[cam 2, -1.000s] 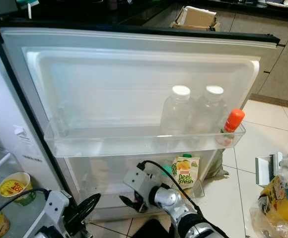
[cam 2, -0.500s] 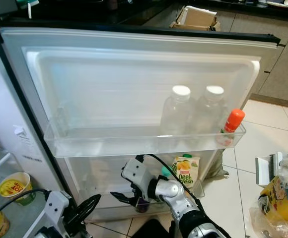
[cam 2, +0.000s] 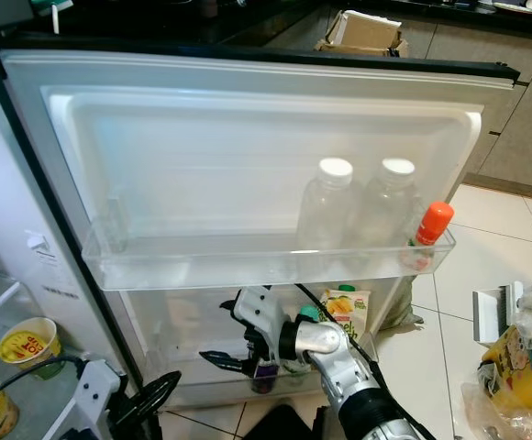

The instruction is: Restocking fridge

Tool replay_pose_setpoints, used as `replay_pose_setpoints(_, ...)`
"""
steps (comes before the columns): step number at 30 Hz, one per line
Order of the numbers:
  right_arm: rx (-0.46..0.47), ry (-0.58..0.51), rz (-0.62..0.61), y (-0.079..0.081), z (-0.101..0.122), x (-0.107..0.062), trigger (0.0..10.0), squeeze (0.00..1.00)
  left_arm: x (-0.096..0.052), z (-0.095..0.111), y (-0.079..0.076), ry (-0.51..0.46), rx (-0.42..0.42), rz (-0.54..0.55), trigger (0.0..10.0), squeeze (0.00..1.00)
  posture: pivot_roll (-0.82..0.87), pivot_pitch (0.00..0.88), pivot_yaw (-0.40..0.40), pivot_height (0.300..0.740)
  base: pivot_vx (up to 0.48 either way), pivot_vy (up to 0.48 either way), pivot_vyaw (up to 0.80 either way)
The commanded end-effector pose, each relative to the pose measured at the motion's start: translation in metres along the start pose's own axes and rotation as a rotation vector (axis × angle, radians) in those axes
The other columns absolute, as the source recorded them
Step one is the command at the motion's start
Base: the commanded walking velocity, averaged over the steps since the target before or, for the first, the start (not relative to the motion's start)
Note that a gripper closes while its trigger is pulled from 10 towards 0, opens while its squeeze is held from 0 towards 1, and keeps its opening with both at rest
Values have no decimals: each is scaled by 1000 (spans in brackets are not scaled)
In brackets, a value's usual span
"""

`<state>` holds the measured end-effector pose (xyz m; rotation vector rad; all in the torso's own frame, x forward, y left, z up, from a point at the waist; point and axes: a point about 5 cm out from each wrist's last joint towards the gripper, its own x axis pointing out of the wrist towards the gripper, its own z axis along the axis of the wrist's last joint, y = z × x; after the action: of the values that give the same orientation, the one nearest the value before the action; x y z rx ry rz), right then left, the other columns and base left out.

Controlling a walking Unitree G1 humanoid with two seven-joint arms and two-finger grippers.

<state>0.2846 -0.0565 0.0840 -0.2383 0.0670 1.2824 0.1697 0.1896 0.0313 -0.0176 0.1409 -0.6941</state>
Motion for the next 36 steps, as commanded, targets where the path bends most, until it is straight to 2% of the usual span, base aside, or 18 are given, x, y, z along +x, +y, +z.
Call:
replay_pose_setpoints(1, 12, -21, 2, -2, 4, -4, 10000, 0, -4, 1, 1, 19, 9, -21, 10000, 0, 76, 41, -102, 331, 0, 0, 0)
replay_pose_setpoints(8, 71, -122, 95, 0, 30, -20, 10000, 0, -6, 1, 0, 34, 2, -46, 10000, 0, 76, 36, -97, 331, 0, 0, 0)
replay_pose_setpoints(14, 75, -98, 155, 6, 29, -33, 10000, 0, -5, 0, 0, 36, 0, -55, 10000, 0, 72, 32, -96, 331, 0, 0, 0)
replay_pose_setpoints(17, 102, -59, 184, 14, 21, -43, 10000, 0, -3, 1, -1, 38, -2, -69, 10000, 0, 64, 26, -93, 331, 0, 0, 0)
replay_pose_setpoints(20, 111, -50, 188, 16, 19, -45, 10000, 0, -3, 1, -1, 38, -3, -71, 10000, 0, 64, 26, -93, 331, 0, 0, 0)
replay_pose_setpoints(26, 189, 1, 233, 30, 8, -57, 10000, 0, 2, 1, -2, 38, -7, -90, 10000, 0, 51, 22, -87, 331, 0, 0, 0)
replay_pose_setpoints(28, 228, 34, 249, 37, -1, -67, 10000, 0, 3, 1, -2, 38, -8, -97, 10000, 0, 47, 20, -85, 331, 0, 0, 0)
replay_pose_setpoints(30, 228, 34, 249, 37, -1, -67, 10000, 0, 3, 1, -2, 38, -8, -97, 10000, 0, 47, 20, -85, 331, 0, 0, 0)
replay_pose_setpoints(31, 268, 57, 262, 42, -6, -77, 10000, 0, 4, 0, -2, 40, -9, -103, 10000, 0, 39, 16, -80, 331, 0, 0, 0)
replay_pose_setpoints(36, 315, 92, 285, 49, -12, -88, 10000, 0, 6, 0, -2, 43, -8, -114, 10000, 0, 35, 14, -78, 331, 0, 0, 0)
